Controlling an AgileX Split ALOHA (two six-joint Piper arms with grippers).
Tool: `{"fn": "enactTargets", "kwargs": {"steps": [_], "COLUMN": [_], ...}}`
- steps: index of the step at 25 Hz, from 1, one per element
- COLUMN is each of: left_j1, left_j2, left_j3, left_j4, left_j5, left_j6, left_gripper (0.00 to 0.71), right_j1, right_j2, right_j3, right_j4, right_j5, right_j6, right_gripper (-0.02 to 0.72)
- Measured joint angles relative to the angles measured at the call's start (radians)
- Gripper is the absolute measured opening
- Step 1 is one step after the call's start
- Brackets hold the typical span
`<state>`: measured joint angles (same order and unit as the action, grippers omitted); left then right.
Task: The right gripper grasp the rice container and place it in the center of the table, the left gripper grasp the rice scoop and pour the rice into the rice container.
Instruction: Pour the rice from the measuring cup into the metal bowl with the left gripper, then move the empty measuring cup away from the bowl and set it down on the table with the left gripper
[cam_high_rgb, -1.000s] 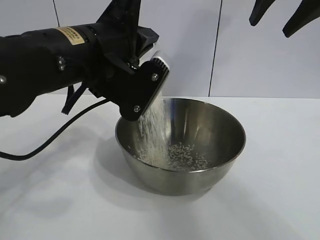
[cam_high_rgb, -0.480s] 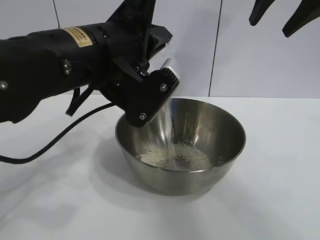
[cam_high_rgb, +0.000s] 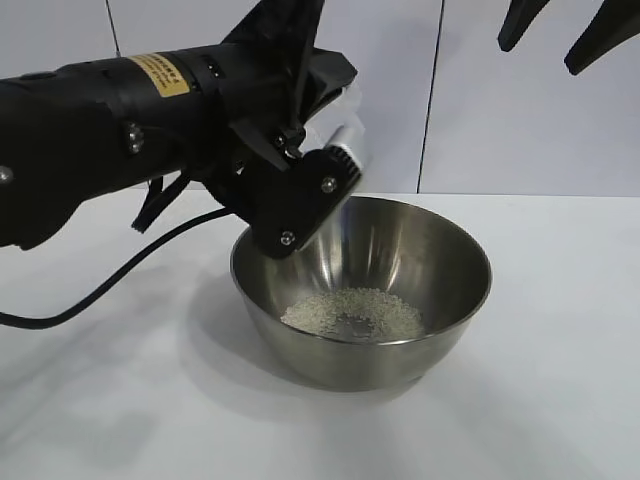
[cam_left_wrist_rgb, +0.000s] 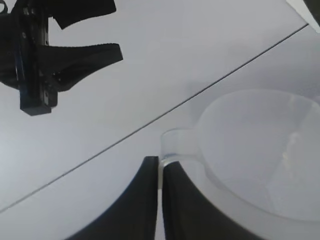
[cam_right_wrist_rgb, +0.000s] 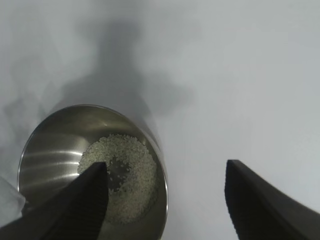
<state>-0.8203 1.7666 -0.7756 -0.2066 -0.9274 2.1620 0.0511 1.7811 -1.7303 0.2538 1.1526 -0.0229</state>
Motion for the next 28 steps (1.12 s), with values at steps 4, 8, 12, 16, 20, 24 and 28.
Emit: {"fn": "enactTargets", "kwargs": {"steps": [4,8,12,16,20,24,28], "left_j1": [0.0,0.0,0.0,0.026,0.081,0.112,0.121], "left_j2": [0.0,0.0,-0.004,-0.051,-0.107,-0.159,-0.196], "left_j3": [0.0,0.0,0.0,-0.001,-0.003,-0.003,-0.007], "left_j4": [-0.105,-0.191,-0.269,-0.282,-0.284,-0.288,-0.284], "left_j5": [-0.027,-0.039,-0.04,0.006,0.141,0.292,0.455], "left_j6": [-0.227,-0.397,-0.584,-0.771,-0.891,-0.987,-1.112], "left_gripper": [0.009,0.009,0.009,0.009,0.009,0.009,0.009], "right_j1": [0.0,0.0,0.0,0.0,0.0,0.0,0.0], "right_j2": [0.0,0.0,0.0,0.0,0.0,0.0,0.0], "right_j3": [0.0,0.0,0.0,0.0,0.0,0.0,0.0], "right_j4": [0.0,0.0,0.0,0.0,0.0,0.003,0.005], "right_j5": [0.0,0.0,0.0,0.0,0.0,0.0,0.0], "right_j6": [0.0,0.0,0.0,0.0,0.0,0.0,0.0], "right_gripper": [0.463,0.463,0.463,0.463,0.463,0.463,0.463]}}
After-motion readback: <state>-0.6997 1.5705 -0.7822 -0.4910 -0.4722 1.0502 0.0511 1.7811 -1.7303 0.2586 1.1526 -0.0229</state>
